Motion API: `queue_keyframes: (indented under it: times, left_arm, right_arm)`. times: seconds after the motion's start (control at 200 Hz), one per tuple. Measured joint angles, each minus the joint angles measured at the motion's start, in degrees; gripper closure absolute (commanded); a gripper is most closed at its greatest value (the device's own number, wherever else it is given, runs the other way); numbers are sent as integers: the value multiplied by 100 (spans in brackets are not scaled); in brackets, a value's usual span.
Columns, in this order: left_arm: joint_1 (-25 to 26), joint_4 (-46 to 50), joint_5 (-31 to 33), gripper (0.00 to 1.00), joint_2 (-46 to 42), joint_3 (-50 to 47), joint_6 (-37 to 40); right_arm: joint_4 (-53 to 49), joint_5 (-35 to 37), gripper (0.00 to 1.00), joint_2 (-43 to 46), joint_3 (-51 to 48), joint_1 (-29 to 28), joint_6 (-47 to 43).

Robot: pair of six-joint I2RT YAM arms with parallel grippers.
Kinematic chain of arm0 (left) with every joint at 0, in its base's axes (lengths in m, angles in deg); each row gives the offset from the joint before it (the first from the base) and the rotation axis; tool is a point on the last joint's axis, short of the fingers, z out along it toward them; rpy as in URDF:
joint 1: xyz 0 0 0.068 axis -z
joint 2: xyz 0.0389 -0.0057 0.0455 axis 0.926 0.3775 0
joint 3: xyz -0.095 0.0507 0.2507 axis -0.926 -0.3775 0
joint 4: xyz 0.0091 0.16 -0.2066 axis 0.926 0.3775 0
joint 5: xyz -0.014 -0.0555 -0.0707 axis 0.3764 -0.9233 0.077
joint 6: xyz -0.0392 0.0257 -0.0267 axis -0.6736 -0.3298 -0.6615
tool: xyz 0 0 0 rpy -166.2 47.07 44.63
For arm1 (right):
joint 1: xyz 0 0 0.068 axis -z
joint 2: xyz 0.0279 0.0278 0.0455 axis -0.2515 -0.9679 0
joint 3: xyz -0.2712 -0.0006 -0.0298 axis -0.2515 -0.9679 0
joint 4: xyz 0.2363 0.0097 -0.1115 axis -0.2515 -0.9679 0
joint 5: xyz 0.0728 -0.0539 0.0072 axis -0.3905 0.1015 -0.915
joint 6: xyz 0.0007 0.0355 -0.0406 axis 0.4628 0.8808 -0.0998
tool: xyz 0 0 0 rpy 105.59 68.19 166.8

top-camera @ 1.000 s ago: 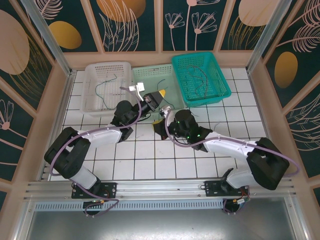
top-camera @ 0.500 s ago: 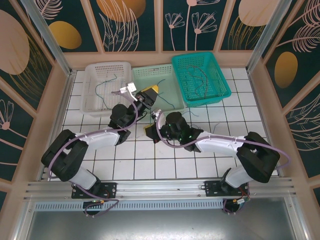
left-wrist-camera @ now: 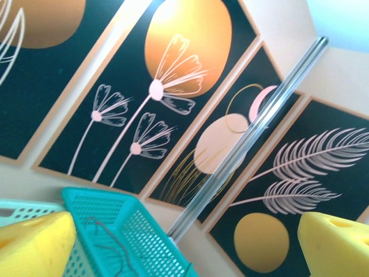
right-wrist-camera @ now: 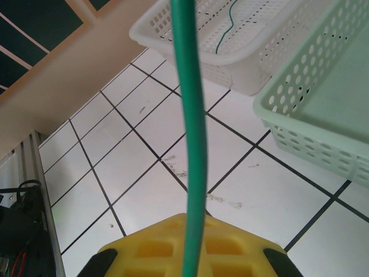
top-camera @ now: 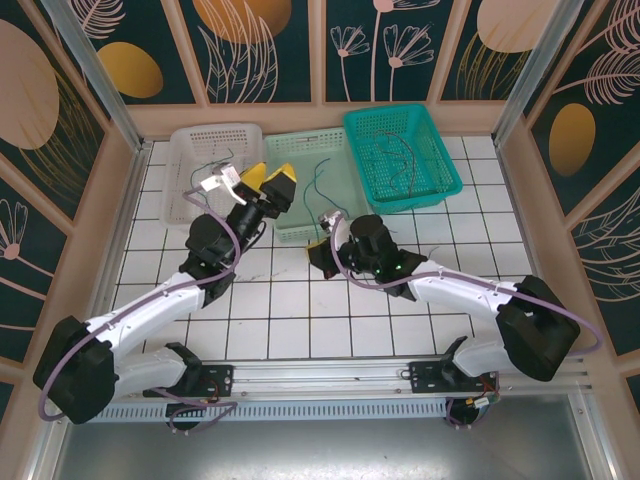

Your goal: Untangle the cables

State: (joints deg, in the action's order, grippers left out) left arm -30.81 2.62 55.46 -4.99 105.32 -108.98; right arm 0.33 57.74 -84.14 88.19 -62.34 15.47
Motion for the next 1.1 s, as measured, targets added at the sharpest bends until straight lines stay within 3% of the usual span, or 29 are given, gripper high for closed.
queue_keyframes:
  times: [0.125, 0.27, 0.435, 0.561, 0.736, 1.101]
  left_arm:
    - [0, 420, 44, 1, -26, -155, 116]
    - [0, 901, -83, 2, -26, -280, 339]
    - [0, 1220, -551, 14, 63, -308, 616]
    - [0, 1237, -1032, 22, 304, -334, 745]
    - [2, 1021, -1436, 25, 660, -619, 713]
    - [334, 345, -1255, 24, 831, -682, 1045]
  right_arm:
    - [2, -63, 100, 17, 0, 273, 111]
    - [264, -485, 100, 118, 9, 1064, 813]
    - [505, -1292, 100, 74, 227, 1768, 1768]
    - [678, -1843, 100, -57, 533, 1897, 2345]
    - [1320, -2365, 100, -162, 592, 2085, 3348]
    - [3040, -2809, 100, -743, 597, 2175, 5534]
